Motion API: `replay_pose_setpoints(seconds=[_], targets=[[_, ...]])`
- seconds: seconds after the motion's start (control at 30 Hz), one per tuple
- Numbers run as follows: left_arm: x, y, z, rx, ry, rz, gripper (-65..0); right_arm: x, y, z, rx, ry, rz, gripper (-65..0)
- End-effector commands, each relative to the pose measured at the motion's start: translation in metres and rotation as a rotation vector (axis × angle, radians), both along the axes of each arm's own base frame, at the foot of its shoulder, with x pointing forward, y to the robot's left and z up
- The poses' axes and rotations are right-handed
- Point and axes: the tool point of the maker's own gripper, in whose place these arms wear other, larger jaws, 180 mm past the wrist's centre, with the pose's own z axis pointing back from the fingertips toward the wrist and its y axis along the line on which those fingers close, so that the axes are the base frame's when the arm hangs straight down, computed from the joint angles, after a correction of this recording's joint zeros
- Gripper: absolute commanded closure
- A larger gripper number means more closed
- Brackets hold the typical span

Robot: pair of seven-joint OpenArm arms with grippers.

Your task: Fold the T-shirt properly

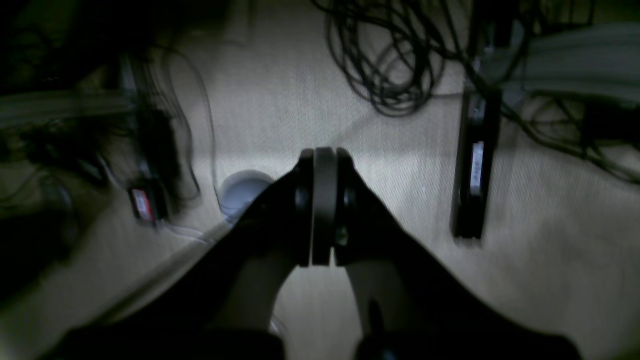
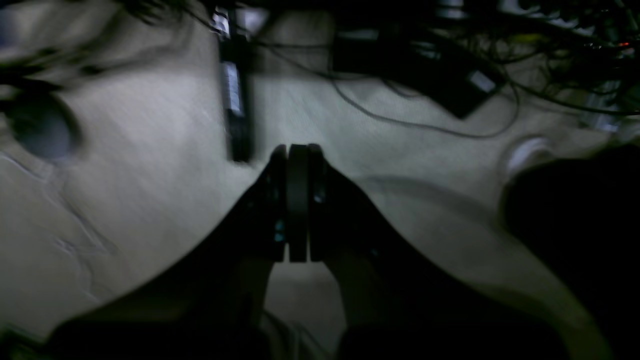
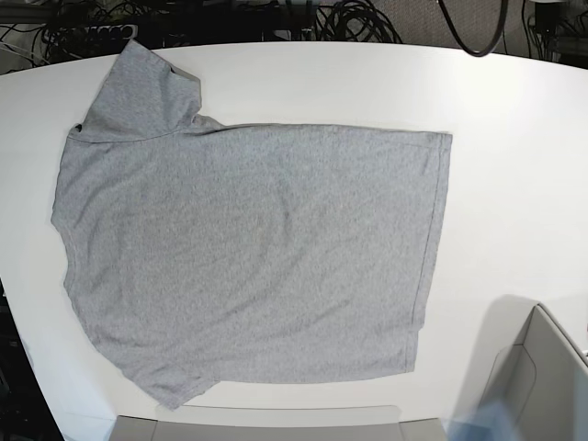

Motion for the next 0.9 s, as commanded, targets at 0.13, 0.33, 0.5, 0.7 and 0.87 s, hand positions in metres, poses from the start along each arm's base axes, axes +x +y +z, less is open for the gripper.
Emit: replay_pose_setpoints(seconds=[0.13,0.33,0.5,0.7,0.87], targets=[[0.040,0.018,0.071,0.062,-0.152,-0.012,-0.2,0.023,-0.010,0.063,0.032,-0.140,-0.045,-0.1],[0.099,0.018,0.131,0.087,-0.310,-0.031,-0.3,0.092,-0.033,0.128,-0.024,-0.372,-0.083,-0.3],[0.129,0.005,0.159,0.071,-0.399,-0.051,-0.4,0.140,-0.052,0.175,-0.085,-0.497,-0.089,-6.0],[0.143,0.002,0.167,0.065,-0.431,-0.101,-0.5,0.184,-0.065,0.214,-0.092,-0.559,-0.140,-13.7],[0.147,-0.003,0.166,0.052,-0.440,-0.104,-0.7,0.211,-0.096,0.228,-0.037,-0.602,-0.312,-20.8]])
